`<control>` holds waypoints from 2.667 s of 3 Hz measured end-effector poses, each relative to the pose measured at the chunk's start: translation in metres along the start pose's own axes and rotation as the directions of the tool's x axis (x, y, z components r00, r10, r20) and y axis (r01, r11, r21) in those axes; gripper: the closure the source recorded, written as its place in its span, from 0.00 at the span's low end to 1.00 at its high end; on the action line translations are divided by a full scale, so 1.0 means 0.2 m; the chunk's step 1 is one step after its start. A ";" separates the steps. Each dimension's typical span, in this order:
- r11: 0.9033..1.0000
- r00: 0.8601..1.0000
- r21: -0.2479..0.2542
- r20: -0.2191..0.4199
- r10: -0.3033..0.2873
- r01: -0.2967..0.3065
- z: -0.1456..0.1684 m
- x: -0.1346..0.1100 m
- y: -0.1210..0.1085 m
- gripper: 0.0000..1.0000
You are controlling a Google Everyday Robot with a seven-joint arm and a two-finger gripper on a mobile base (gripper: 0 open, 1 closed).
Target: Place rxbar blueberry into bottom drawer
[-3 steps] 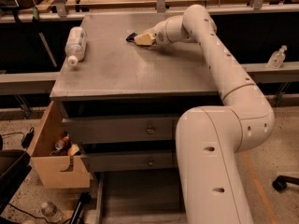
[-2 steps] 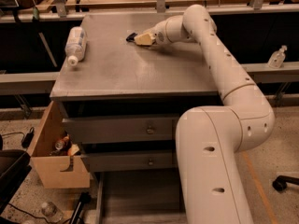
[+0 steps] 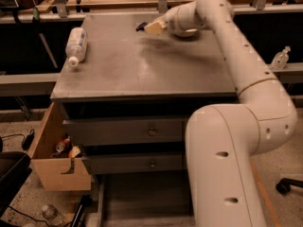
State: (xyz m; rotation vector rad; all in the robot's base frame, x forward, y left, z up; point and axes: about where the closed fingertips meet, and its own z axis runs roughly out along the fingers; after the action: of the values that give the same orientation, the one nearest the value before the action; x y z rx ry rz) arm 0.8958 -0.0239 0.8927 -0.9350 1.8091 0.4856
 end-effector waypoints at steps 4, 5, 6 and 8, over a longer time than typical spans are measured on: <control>0.966 0.993 0.232 -0.047 -0.106 0.114 -0.98 -0.40 -0.12 1.00; 0.945 0.994 0.315 0.027 -0.106 0.093 -1.32 -0.51 -0.05 1.00; 0.924 0.987 0.375 0.102 -0.123 0.076 -1.66 -0.58 0.13 1.00; 0.985 0.999 0.170 -0.036 -0.034 0.040 -1.58 0.17 0.60 1.00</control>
Offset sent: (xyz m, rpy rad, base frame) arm -0.0602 -0.0955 0.1636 -0.2147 -0.1543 -0.1450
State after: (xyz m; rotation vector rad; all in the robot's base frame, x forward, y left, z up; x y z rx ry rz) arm 0.6088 -0.1798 0.9846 -0.8605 1.8277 0.2880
